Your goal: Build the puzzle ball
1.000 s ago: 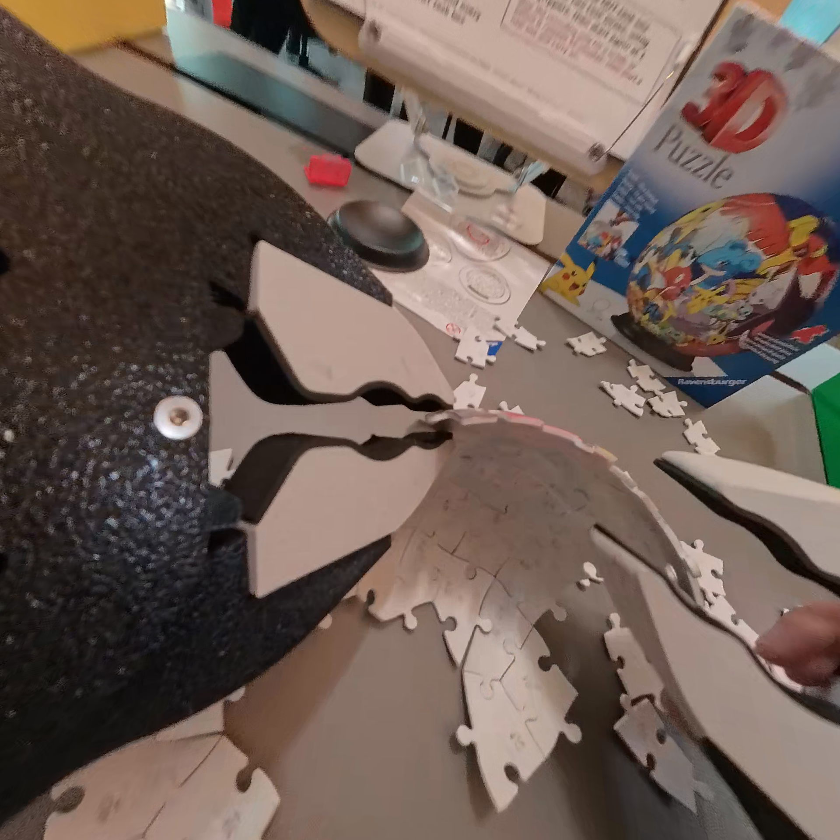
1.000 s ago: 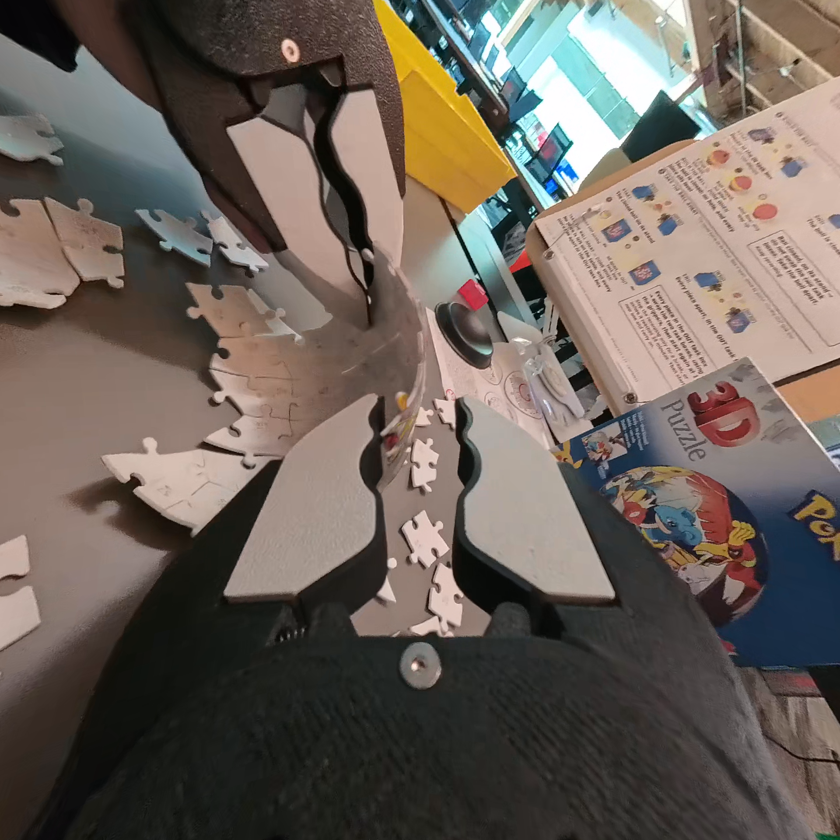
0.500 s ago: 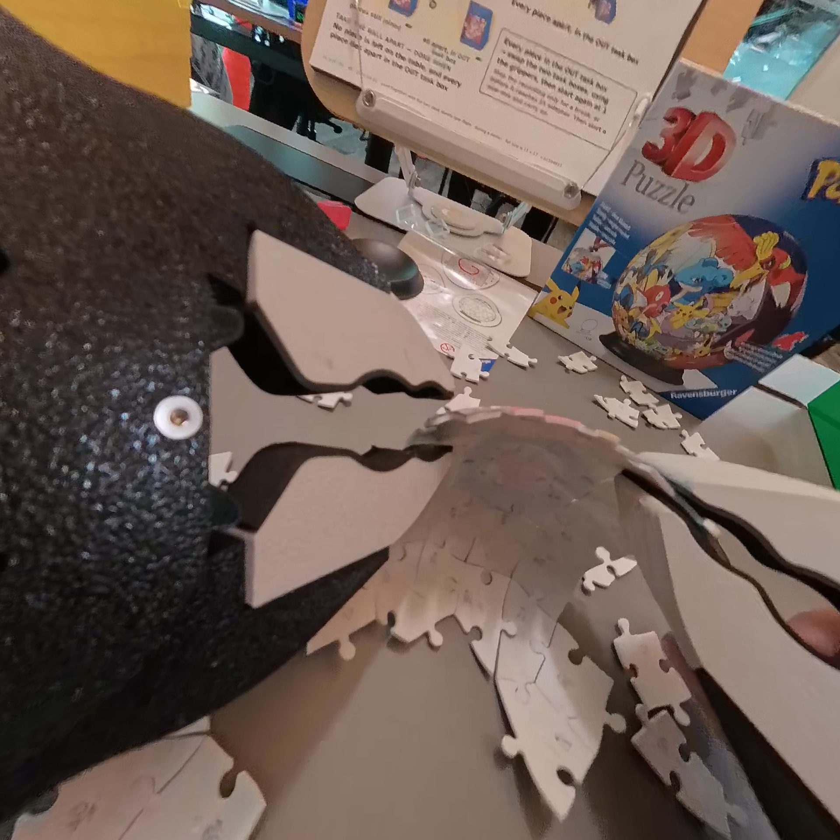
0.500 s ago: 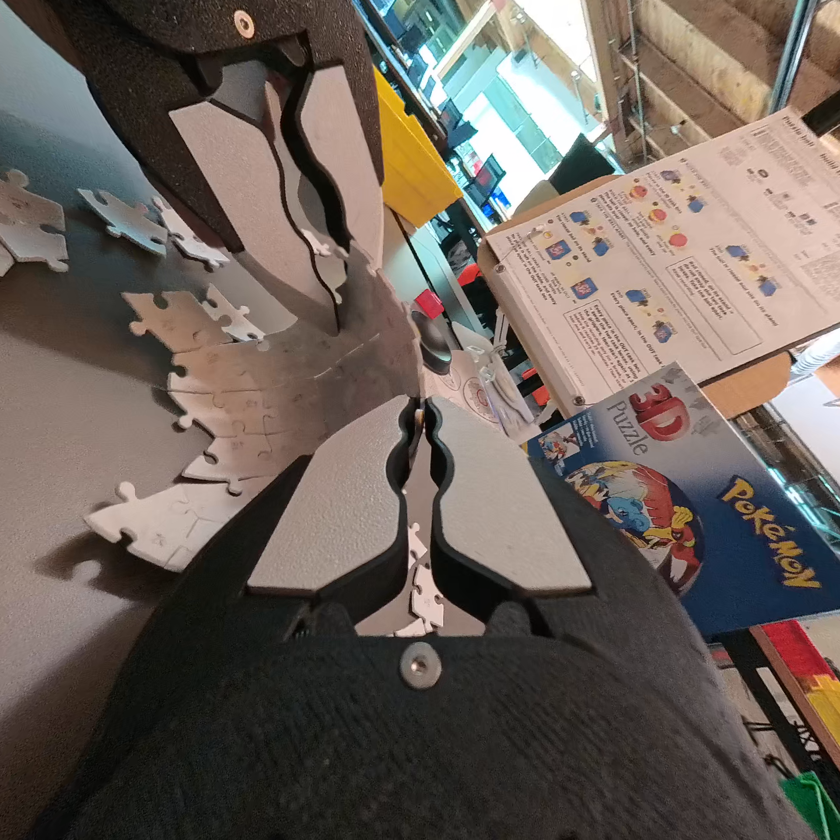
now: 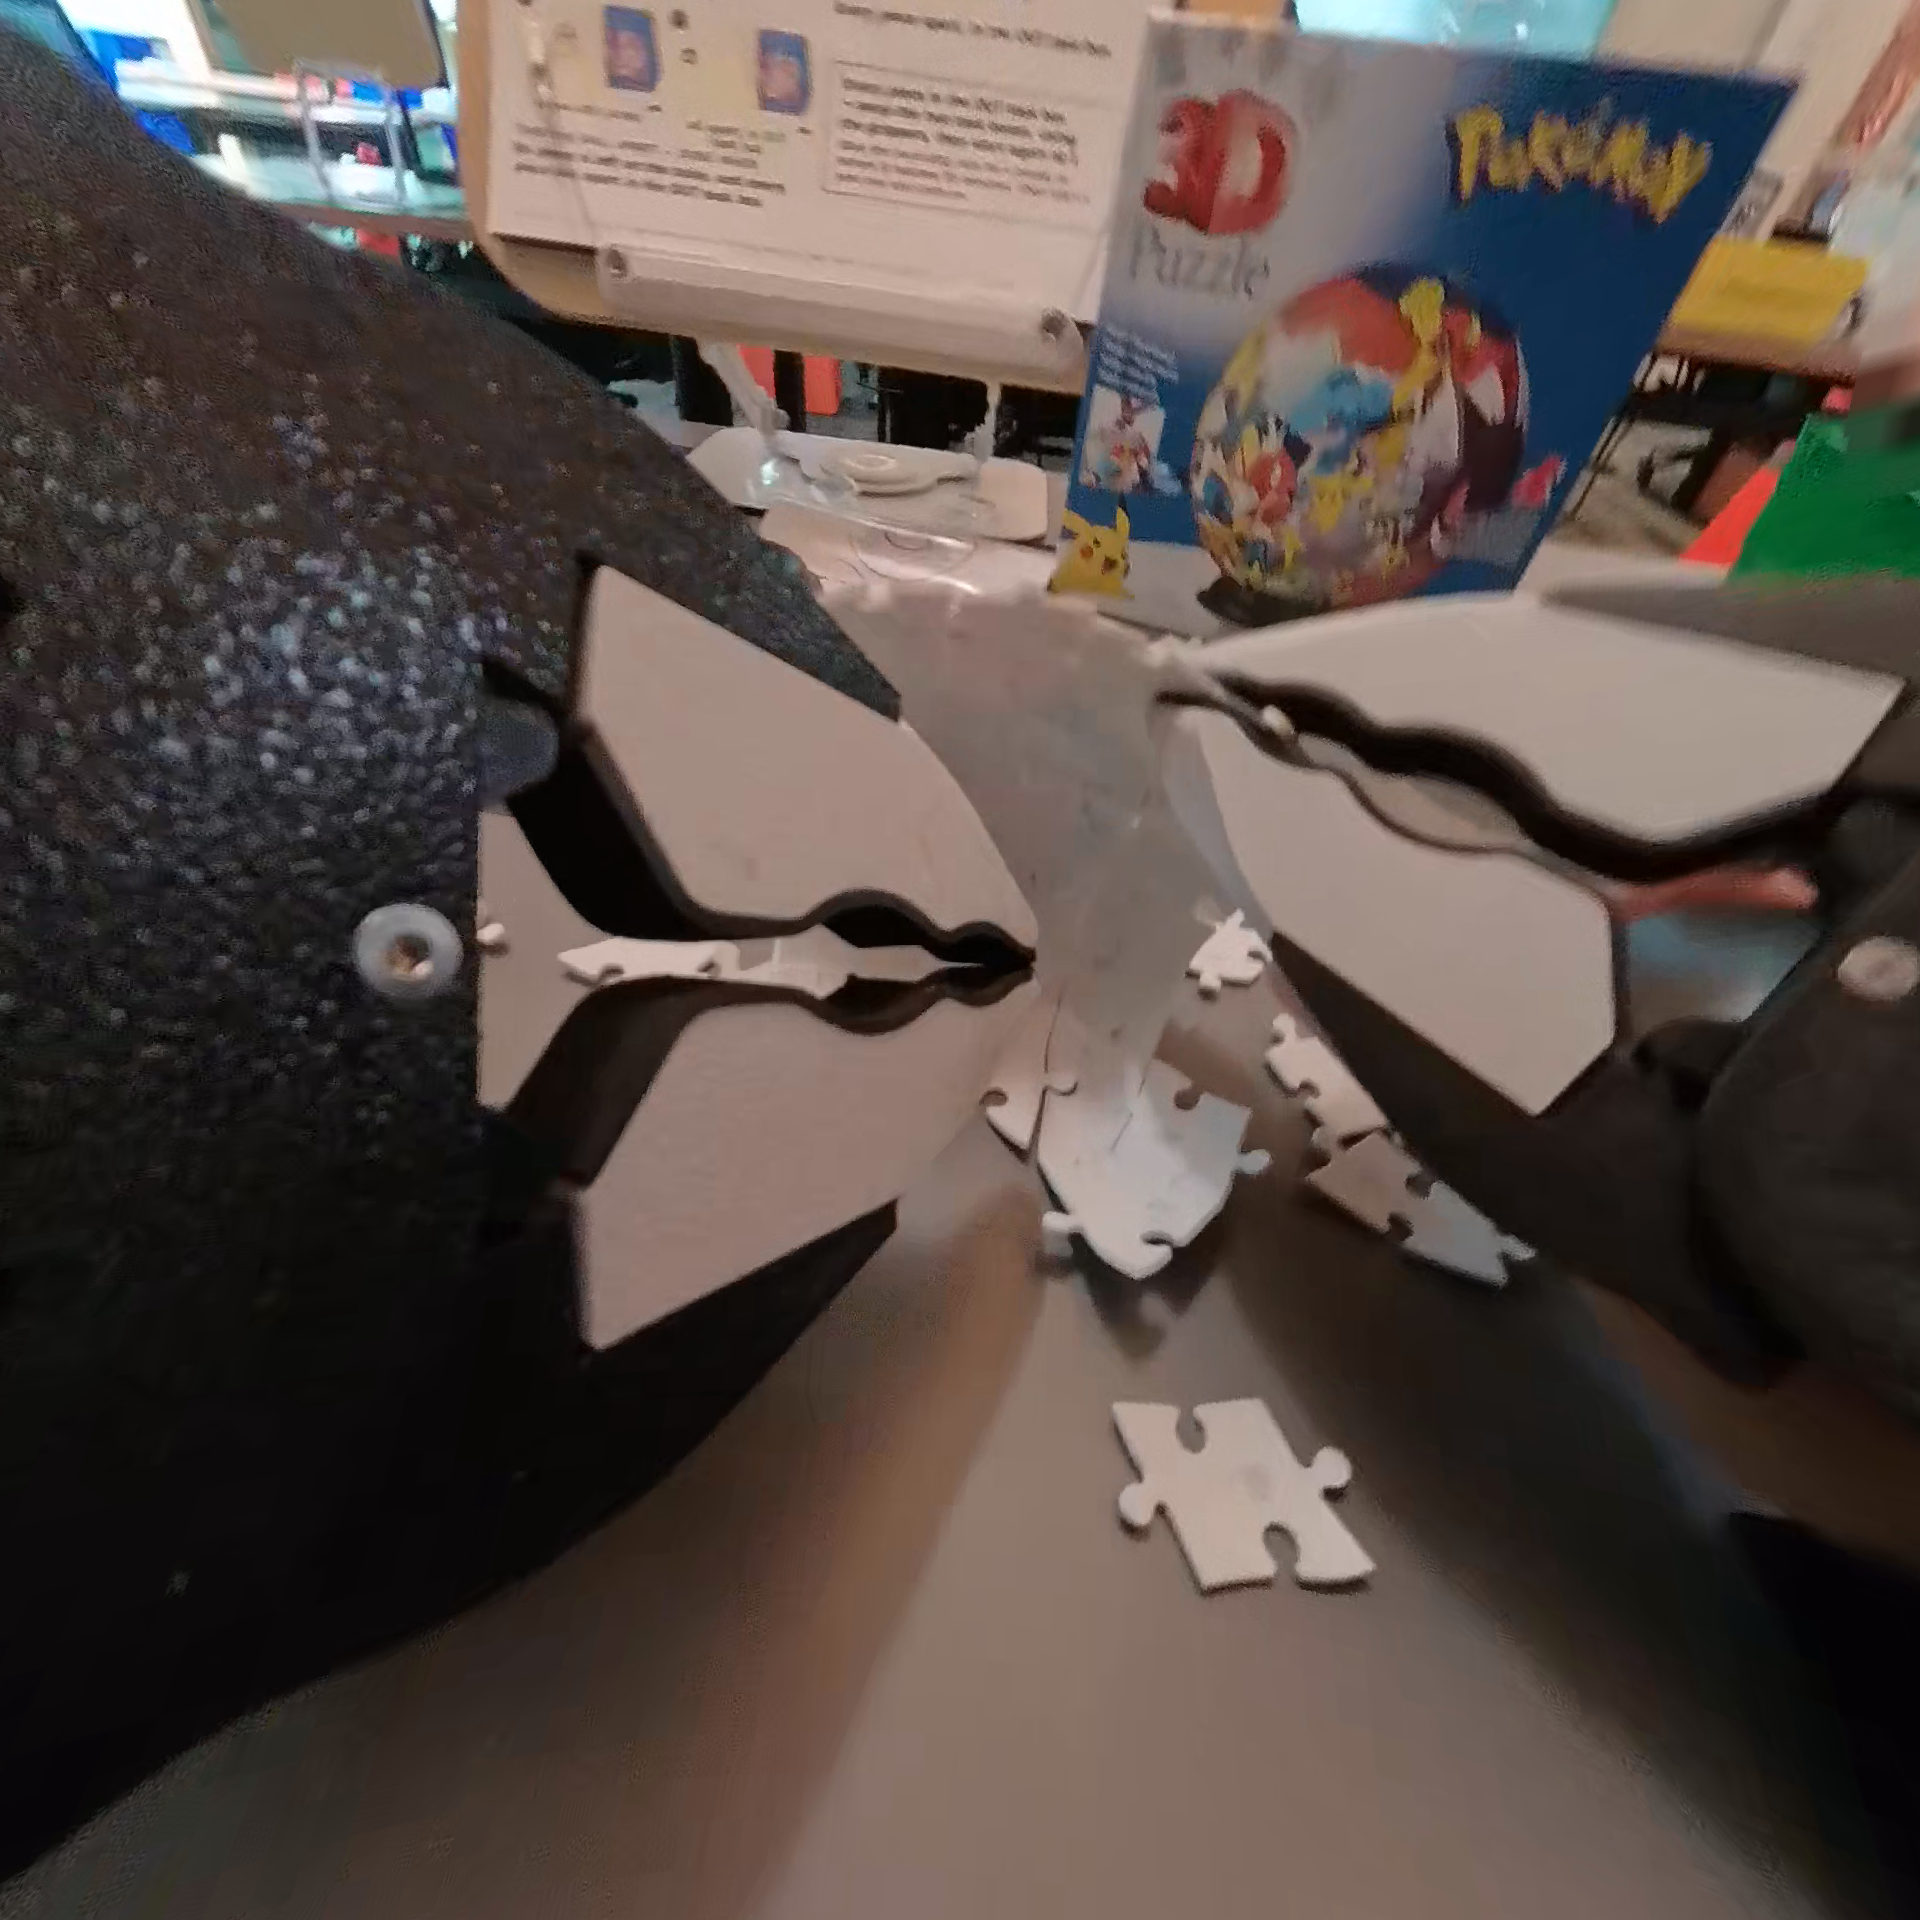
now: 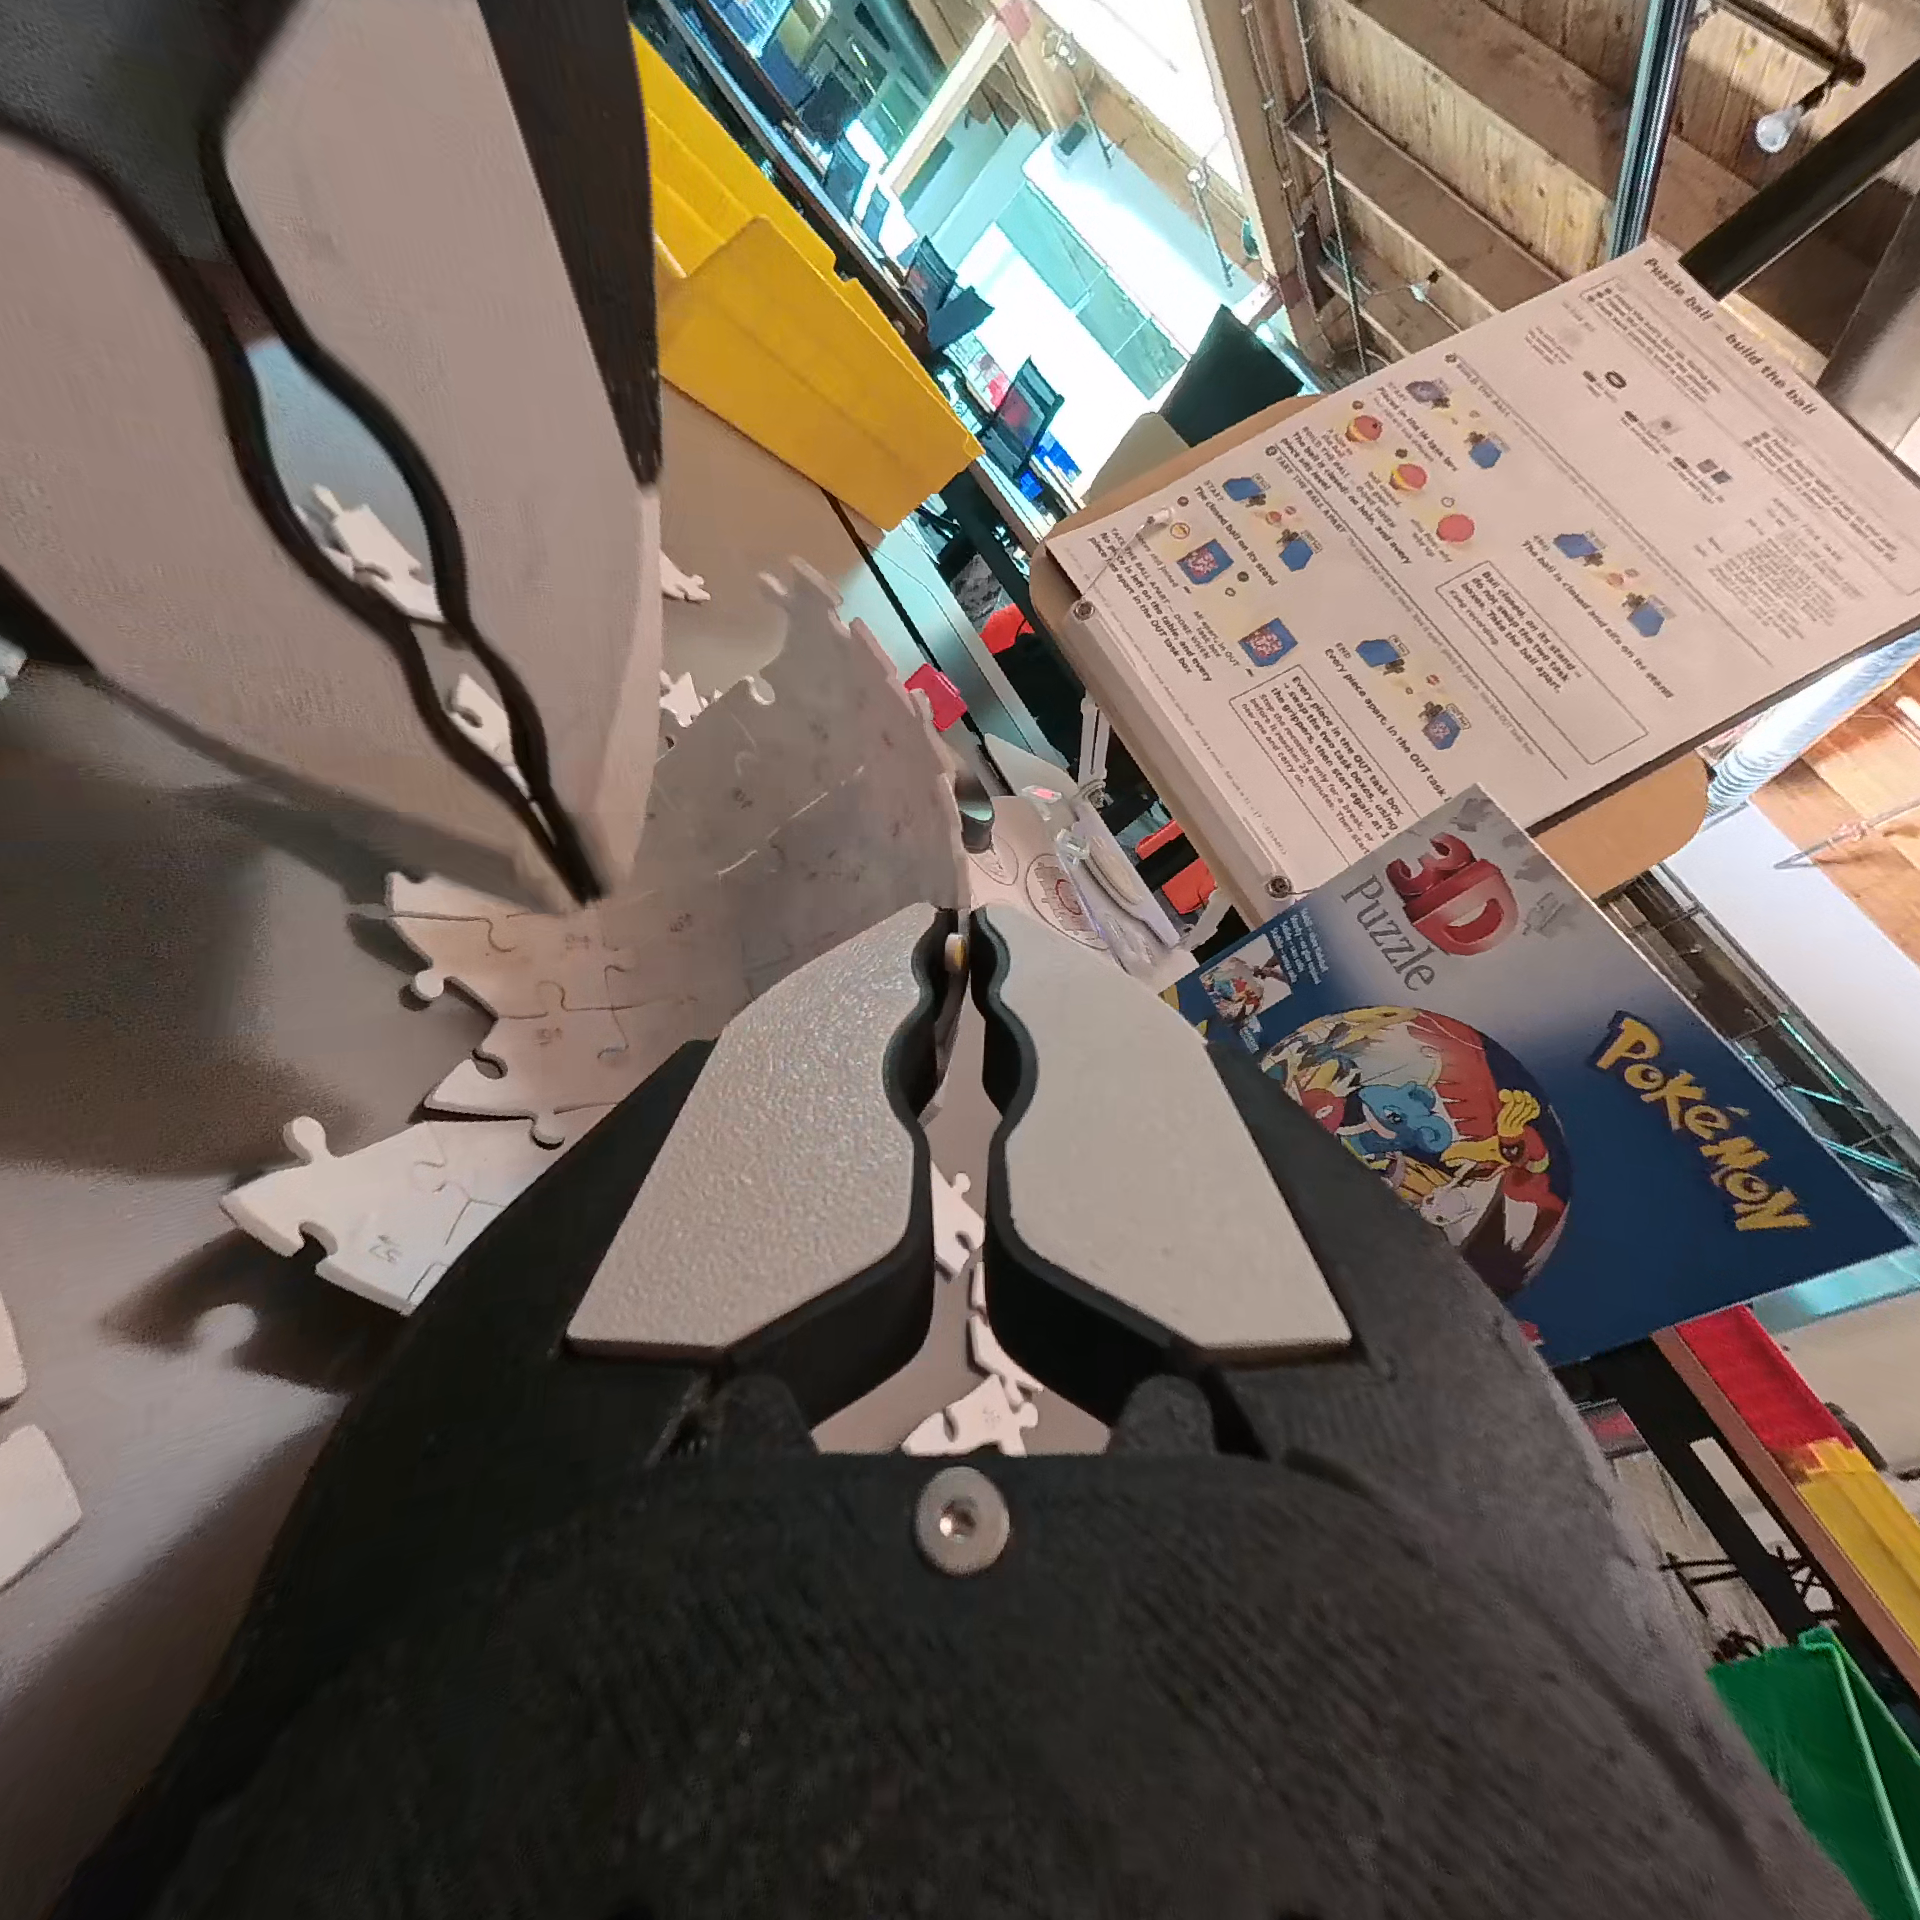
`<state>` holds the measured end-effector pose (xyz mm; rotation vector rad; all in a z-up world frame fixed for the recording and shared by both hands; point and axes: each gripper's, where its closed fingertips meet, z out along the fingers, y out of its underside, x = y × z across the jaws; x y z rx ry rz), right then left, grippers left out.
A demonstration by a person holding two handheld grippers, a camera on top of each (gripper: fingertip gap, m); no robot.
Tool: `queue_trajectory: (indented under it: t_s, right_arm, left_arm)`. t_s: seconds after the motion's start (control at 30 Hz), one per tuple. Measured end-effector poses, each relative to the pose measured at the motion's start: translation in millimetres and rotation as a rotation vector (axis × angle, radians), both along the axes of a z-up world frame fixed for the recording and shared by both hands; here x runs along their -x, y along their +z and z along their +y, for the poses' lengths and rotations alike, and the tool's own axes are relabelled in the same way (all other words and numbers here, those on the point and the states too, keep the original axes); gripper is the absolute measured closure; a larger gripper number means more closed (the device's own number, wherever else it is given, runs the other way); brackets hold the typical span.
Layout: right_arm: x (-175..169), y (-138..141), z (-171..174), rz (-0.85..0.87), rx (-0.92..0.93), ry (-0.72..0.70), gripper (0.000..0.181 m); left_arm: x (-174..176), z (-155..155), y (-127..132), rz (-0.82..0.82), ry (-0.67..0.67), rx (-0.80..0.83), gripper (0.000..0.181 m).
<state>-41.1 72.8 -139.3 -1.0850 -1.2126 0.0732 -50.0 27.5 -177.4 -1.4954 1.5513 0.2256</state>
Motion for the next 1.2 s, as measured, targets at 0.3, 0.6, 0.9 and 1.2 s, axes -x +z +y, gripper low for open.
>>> queue_trajectory:
  t_s: [0.3,0.6,0.9,1.2]
  right_arm:
    - [-2,-1,-2,0.020,0.021,0.007,0.178]
    - [-2,-1,-3,0.035,0.036,0.018,0.178]
    - [-4,-1,-2,0.046,0.050,0.017,0.178]
    - [-4,-1,-1,0.046,0.054,0.015,0.178]
  left_arm:
    - [-11,12,-29,0.264,-0.121,-0.002,0.181]
    - [-11,12,-43,0.424,-0.210,-0.024,0.181]
    - [-12,12,-44,0.645,-0.317,-0.065,0.181]
    - [-12,12,-44,0.671,-0.327,-0.071,0.181]
